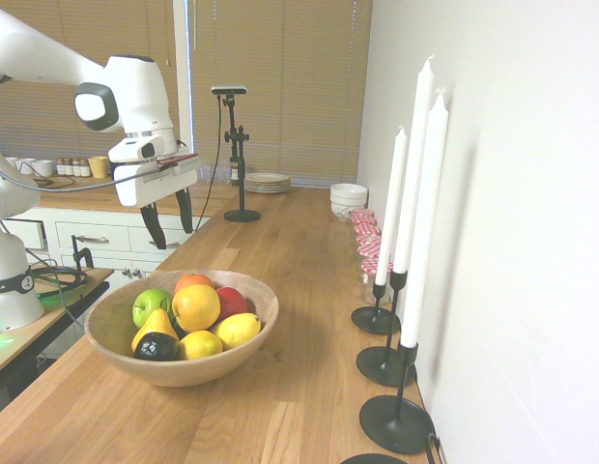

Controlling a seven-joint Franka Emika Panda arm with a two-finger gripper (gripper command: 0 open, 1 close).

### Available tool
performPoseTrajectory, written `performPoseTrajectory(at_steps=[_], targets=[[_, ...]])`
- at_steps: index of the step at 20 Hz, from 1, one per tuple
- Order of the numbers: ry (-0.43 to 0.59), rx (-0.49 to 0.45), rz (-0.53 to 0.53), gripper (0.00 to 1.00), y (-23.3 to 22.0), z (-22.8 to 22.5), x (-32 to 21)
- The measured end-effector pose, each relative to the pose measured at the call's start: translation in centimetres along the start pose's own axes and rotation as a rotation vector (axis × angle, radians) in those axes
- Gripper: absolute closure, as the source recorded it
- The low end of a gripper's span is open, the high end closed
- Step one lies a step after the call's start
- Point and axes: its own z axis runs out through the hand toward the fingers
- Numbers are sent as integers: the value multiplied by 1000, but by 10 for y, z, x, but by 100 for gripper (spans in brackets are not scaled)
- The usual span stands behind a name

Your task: Take pear out of the basket

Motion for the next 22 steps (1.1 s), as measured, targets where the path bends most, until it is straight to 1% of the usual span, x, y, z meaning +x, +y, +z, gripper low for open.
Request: performPoseTrajectory(at_steps=[6, 13, 17, 22], targets=[[-8, -37, -10, 0, 28, 1, 56], [0, -58, -16, 0, 44, -1, 95], [-8, -62, -14, 0, 41, 0, 120], [-25, -70, -17, 0, 26, 16, 150]])
